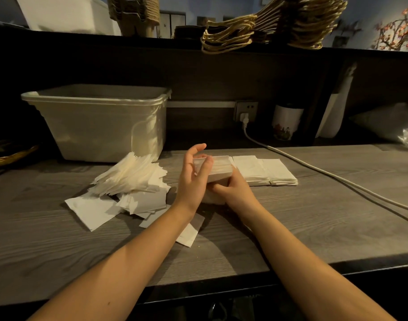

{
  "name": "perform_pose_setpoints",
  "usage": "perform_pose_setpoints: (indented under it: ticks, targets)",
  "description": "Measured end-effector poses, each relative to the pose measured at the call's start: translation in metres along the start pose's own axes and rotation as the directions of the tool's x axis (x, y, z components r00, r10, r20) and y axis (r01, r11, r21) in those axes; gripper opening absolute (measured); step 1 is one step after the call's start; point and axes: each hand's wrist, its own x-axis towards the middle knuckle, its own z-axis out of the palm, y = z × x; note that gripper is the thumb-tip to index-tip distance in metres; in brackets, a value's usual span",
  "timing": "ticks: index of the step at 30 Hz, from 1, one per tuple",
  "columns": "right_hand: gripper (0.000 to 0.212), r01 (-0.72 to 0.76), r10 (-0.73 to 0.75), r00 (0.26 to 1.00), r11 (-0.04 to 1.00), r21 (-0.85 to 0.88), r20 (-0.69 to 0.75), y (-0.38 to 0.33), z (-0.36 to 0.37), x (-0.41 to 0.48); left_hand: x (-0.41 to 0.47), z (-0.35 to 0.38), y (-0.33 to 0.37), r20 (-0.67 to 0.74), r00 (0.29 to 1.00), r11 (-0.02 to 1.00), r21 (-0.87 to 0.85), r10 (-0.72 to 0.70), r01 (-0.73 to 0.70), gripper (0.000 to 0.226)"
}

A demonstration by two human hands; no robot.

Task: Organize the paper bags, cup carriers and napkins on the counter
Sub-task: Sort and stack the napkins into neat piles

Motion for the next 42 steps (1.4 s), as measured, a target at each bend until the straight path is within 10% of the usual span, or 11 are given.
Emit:
perform_pose_setpoints:
  ticks: [13, 22, 42]
  targets:
    - [0.021, -0.085, 0.082, 0.996, 0.955, -0.283, -0.024, 0.0, -0.002, 0.005, 0.01, 0.002, -0.004, -0.065, 0.998, 0.991, 0.135, -0.005, 0.014, 0.02]
    - [0.027, -0.257, 0.257, 0.965, 0.894, 0.368, 0.048, -0.004, -0.008, 0.003, 0.009, -0.009, -0.001, 0.151, 0.988, 0.994, 0.108, -0.033, 0.017, 0.094]
    - [0.025, -0.413, 0.392, 0.908, 0.895, 0.166, 0.15, -0.012, -0.004, -0.002, 0.012, -0.008, -0.004, 0.078, 0.996, 0.938, 0.347, -0.035, 0.006, 0.039]
